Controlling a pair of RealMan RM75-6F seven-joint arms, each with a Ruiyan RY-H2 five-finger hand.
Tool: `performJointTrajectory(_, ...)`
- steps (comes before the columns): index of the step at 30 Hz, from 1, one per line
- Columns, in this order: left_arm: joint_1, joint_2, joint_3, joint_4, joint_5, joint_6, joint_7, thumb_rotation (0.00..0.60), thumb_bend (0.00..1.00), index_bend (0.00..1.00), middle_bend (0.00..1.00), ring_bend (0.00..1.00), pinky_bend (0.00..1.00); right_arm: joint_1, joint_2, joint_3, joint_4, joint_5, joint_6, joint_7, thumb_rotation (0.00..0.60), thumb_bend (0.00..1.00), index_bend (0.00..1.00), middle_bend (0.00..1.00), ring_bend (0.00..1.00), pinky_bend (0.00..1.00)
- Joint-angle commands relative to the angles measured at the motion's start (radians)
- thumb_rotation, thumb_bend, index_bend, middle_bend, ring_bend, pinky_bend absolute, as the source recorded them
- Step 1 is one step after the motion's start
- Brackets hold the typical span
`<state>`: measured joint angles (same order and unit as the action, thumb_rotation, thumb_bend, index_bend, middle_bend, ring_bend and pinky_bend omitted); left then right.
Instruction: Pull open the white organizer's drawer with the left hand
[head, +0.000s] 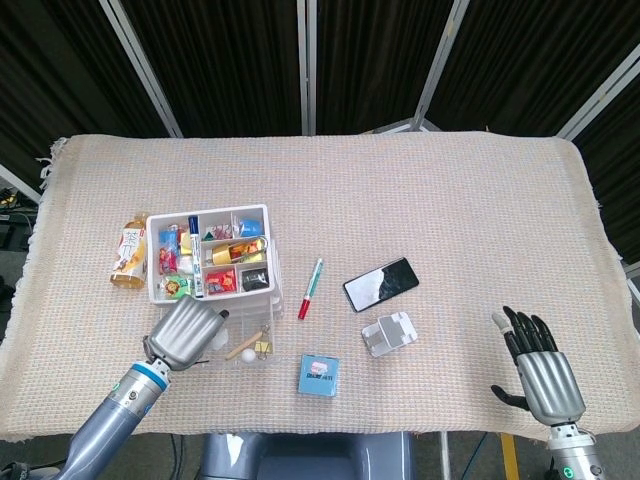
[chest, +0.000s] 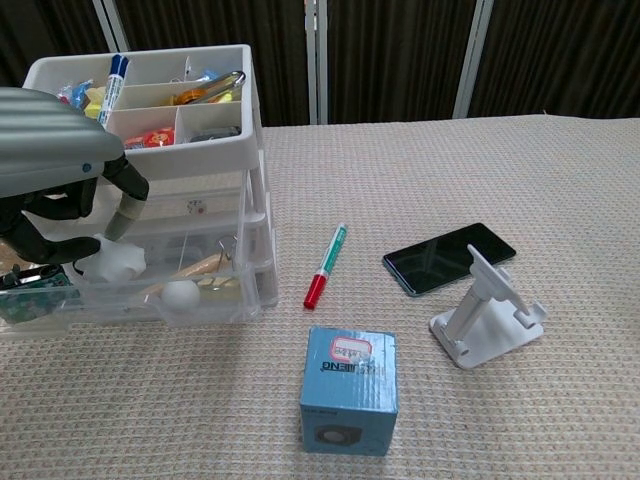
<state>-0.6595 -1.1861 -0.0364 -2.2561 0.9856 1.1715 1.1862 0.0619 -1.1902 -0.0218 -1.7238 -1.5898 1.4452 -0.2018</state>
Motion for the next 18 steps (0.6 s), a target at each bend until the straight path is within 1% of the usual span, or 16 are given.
performJointTrajectory(1,-0.003,-0.002,0.006,-0.003,0.004,0.009,-0.005,0.600,0.45,0.54,1.00,0.99,0.84,0.000,0.000,0.000,0.000,0.001,-0.002,0.000,0.600,0.01,0.00,0.00,0.00,0.00)
performJointTrajectory(6,-0.005,0.016,0.011,-0.018,0.019,0.024,-0.044,0.600,0.45,0.55,1.00,0.99,0.84,0.001,0.000,0.000,0.000,0.003,-0.005,-0.001,0.600,0.01,0.00,0.00,0.00,0.00)
performJointTrajectory(13,-0.009,0.043,0.030,-0.033,0.048,0.038,-0.063,0.600,0.45,0.56,1.00,0.99,0.84,0.001,0.002,-0.001,-0.003,0.002,-0.005,0.002,0.600,0.01,0.00,0.00,0.00,0.00)
performJointTrajectory(18,-0.005,0.070,0.032,-0.065,0.083,0.057,-0.091,0.600,0.45,0.56,1.00,0.99,0.84,0.002,0.003,-0.002,-0.003,0.003,-0.006,0.003,0.600,0.01,0.00,0.00,0.00,0.00)
